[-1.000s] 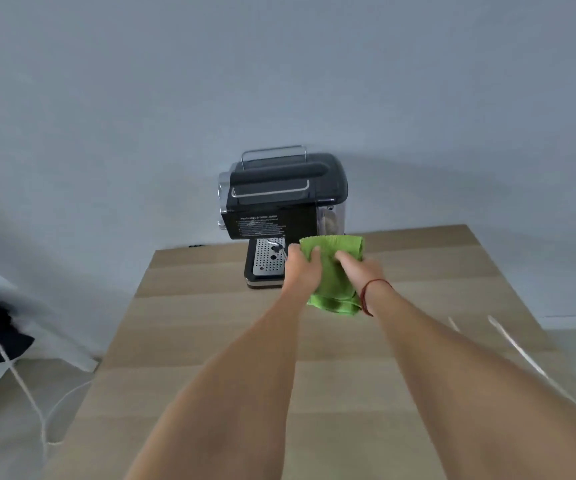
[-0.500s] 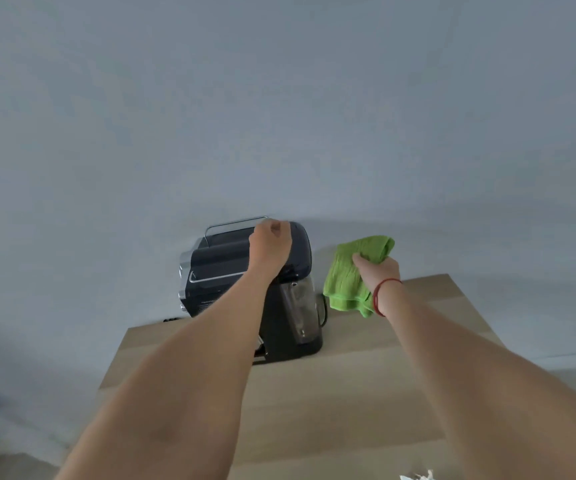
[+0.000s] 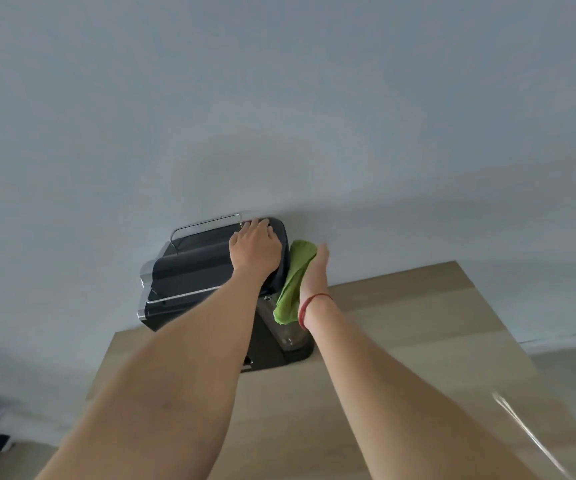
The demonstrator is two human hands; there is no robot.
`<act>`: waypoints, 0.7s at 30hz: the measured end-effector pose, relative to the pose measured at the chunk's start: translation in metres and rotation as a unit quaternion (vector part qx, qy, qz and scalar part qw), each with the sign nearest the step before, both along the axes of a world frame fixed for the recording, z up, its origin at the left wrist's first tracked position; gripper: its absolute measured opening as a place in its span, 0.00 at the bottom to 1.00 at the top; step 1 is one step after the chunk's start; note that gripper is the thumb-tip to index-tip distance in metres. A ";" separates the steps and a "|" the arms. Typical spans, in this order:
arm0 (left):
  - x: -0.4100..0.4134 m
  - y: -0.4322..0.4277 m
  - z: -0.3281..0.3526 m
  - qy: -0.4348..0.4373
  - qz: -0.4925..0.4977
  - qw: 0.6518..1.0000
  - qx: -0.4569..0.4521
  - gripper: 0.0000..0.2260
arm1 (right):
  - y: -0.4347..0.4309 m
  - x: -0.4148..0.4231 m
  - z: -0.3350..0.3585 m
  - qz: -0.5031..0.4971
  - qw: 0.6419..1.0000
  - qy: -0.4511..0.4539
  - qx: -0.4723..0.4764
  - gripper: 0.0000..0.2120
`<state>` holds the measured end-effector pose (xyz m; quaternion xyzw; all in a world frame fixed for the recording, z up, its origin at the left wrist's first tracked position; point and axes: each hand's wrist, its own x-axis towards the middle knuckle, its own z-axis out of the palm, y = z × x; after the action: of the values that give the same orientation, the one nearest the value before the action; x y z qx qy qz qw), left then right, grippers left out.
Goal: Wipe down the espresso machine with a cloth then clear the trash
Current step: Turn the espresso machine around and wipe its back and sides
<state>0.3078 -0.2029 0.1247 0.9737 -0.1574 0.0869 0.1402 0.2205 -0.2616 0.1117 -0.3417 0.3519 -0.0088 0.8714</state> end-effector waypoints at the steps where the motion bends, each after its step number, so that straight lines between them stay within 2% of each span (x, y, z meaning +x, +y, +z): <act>1: 0.000 -0.001 -0.002 -0.010 0.006 1.000 -0.002 0.19 | 0.001 0.004 -0.004 -0.026 0.999 -0.008 0.028 0.38; 3: 0.000 -0.001 -0.005 -0.020 0.009 1.000 0.002 0.19 | -0.002 0.005 -0.012 -0.044 0.999 0.001 0.012 0.33; 6: 0.001 -0.001 -0.006 -0.020 0.014 1.000 -0.002 0.19 | 0.003 0.004 -0.019 -0.049 0.996 0.016 -0.068 0.19; 8: 0.000 -0.001 -0.007 -0.021 0.016 1.000 -0.005 0.19 | 0.014 0.006 -0.024 -0.065 0.994 -0.005 -0.092 0.17; 12: 0.000 -0.001 -0.009 -0.021 0.014 1.000 -0.009 0.20 | 0.019 0.021 -0.036 -0.066 0.995 -0.050 -0.064 0.20; 15: 0.002 -0.001 -0.010 -0.018 0.019 1.000 -0.012 0.20 | 0.019 0.028 -0.044 -0.031 0.996 -0.054 -0.069 0.27; 18: 0.002 -0.001 -0.010 -0.016 0.024 0.999 -0.014 0.20 | 0.024 0.027 -0.061 0.009 0.997 -0.032 -0.074 0.30; 21: 0.000 -0.002 -0.010 -0.017 0.020 1.000 -0.005 0.20 | 0.027 0.036 -0.094 -0.011 0.996 0.002 -0.084 0.34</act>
<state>0.3076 -0.2048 0.1151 0.9743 -0.1397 0.1070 0.1409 0.2561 -0.2345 0.0180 -0.4097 0.3558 -0.0468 0.8387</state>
